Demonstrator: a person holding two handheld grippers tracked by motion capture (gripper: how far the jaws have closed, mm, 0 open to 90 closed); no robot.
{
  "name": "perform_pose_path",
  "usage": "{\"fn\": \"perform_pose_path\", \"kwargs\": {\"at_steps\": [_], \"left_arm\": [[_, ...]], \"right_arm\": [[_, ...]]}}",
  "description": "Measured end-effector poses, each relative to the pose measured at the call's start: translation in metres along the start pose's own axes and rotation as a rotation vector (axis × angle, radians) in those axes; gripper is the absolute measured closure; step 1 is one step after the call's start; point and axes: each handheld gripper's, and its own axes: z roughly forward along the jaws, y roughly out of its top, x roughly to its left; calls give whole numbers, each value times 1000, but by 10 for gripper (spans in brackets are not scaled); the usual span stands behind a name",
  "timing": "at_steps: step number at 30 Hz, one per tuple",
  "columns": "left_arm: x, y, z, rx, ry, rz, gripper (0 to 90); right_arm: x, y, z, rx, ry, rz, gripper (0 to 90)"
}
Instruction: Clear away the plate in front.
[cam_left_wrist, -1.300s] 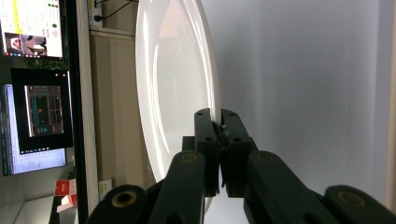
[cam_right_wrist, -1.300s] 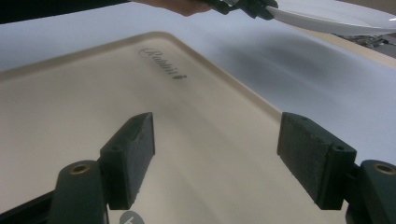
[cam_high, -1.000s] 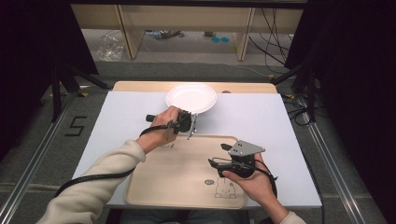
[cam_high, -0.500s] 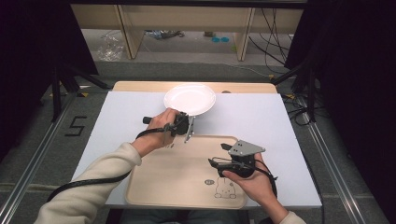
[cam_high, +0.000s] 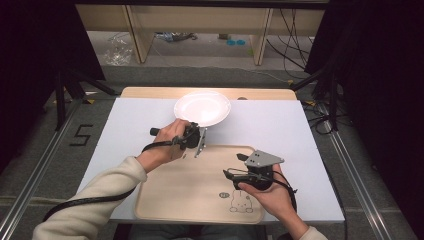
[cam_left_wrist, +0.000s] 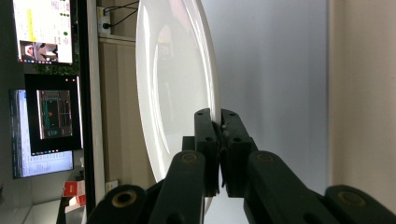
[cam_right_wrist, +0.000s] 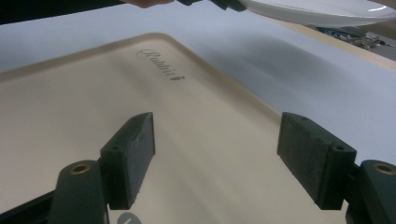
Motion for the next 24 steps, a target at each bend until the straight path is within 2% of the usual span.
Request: {"fn": "perform_pose_path", "kwargs": {"at_steps": [13,18,21,24], "left_arm": [[-5,-2,-10,-8,4,2,871],[-5,-2,-16,-11,10,15,871],[-6,-2,-19,-20,12,6,871],[-6,-2,-22,-20,17,19,872]], "right_arm": [[0,0,0,-5,-5,0,288],[0,0,0,-4,-6,1,287],[0,0,0,-6,-6,1,287],[0,0,0,-4,-5,1,286]]}}
